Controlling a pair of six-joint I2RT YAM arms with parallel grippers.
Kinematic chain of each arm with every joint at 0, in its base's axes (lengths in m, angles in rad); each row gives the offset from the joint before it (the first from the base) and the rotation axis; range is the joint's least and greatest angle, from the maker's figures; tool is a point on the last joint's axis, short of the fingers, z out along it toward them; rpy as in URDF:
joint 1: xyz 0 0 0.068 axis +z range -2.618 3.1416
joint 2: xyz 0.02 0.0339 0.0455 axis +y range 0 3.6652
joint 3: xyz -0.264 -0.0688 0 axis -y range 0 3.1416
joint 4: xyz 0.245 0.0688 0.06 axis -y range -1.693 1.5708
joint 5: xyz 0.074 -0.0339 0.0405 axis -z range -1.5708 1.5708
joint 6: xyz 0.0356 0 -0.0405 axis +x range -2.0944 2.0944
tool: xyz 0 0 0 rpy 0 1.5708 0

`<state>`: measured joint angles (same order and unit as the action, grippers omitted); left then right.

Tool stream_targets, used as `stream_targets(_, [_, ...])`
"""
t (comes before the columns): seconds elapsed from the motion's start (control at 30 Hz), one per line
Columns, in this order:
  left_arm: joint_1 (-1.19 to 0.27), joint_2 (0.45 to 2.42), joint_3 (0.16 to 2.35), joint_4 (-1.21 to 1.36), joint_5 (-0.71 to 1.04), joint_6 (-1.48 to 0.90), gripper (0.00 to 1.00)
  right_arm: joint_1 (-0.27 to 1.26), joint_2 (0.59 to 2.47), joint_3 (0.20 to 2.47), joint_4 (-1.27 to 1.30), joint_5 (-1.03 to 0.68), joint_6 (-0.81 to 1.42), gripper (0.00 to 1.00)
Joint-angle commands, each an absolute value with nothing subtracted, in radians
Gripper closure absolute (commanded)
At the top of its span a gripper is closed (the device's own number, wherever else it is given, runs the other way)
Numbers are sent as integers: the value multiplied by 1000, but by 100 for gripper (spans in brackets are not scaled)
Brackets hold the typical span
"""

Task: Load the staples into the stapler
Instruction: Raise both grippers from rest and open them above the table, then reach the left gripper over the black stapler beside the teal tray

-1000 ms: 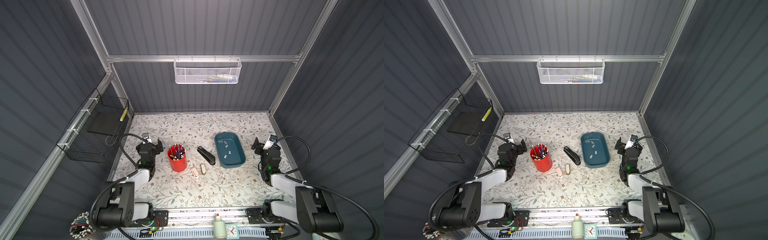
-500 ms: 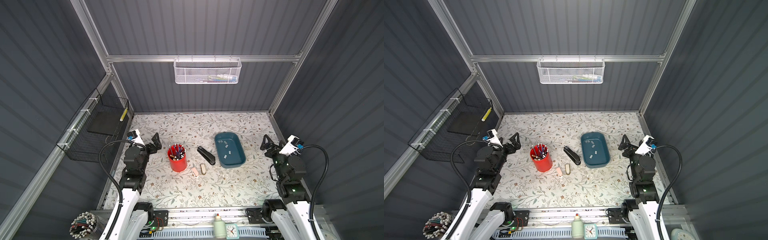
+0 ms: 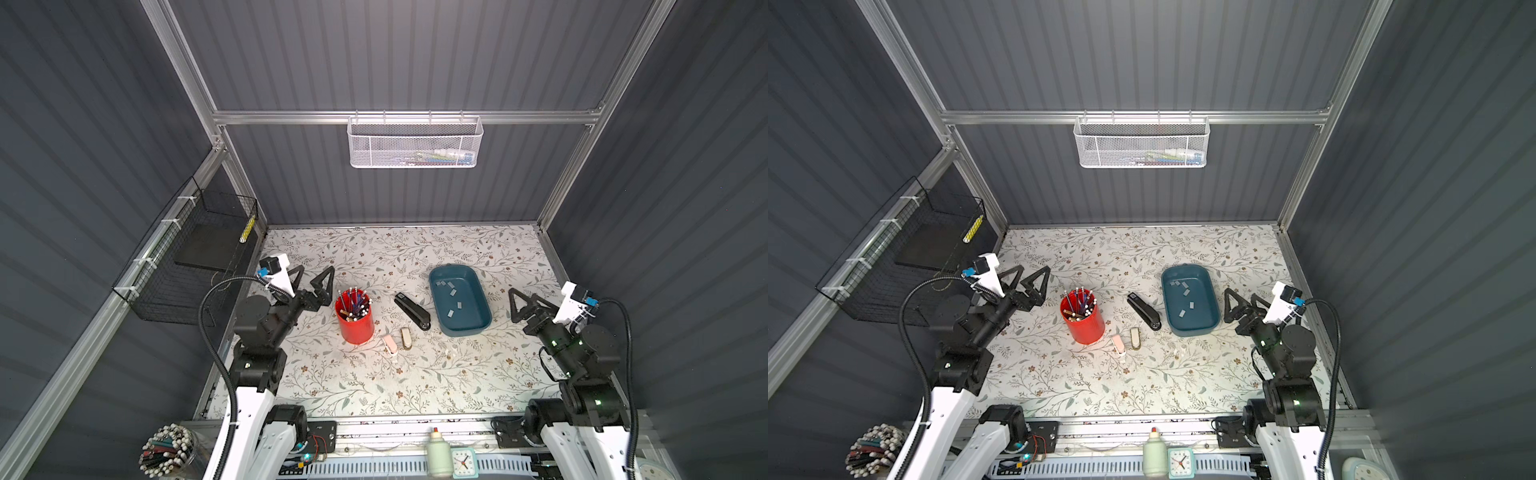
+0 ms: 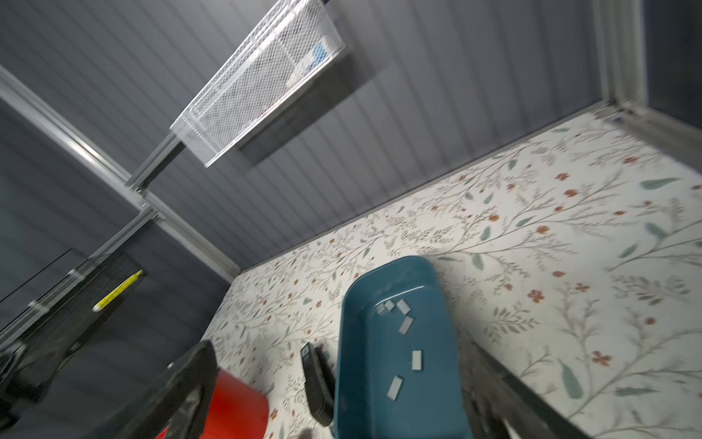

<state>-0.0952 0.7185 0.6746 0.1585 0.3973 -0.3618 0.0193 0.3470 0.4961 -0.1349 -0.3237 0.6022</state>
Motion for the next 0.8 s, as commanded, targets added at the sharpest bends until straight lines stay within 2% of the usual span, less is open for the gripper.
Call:
stream_targets(0.0, [-119, 787, 724, 286, 621, -313, 2, 28, 374, 464, -60, -494, 633, 4])
stream_targets(0.1, [-217, 859, 789, 284, 640, -206, 6, 44, 401, 469, -88, -482, 598, 8])
stream_targets(0.27, [-439, 1077, 1028, 42, 629, 111, 12, 48, 442, 460, -103, -458, 579, 12])
stream_targets(0.33, [-487, 1163, 1103, -65, 732, 292, 15, 48, 449, 450, -103, -436, 574, 12])
stream_targets(0.43, [-569, 1269, 1200, -353, 828, 719, 26, 48, 454, 433, -110, -389, 562, 13])
stream_targets(0.5, [-654, 1330, 1231, -505, 732, 961, 27, 49, 461, 424, -116, -362, 552, 13])
stream_targets(0.6, [-756, 1422, 1247, -616, 569, 1146, 26, 46, 480, 413, -104, -318, 544, 14])
stream_targets(0.77, [-801, 1585, 1302, -685, 546, 1237, 30, 45, 520, 375, -46, -230, 527, 14])
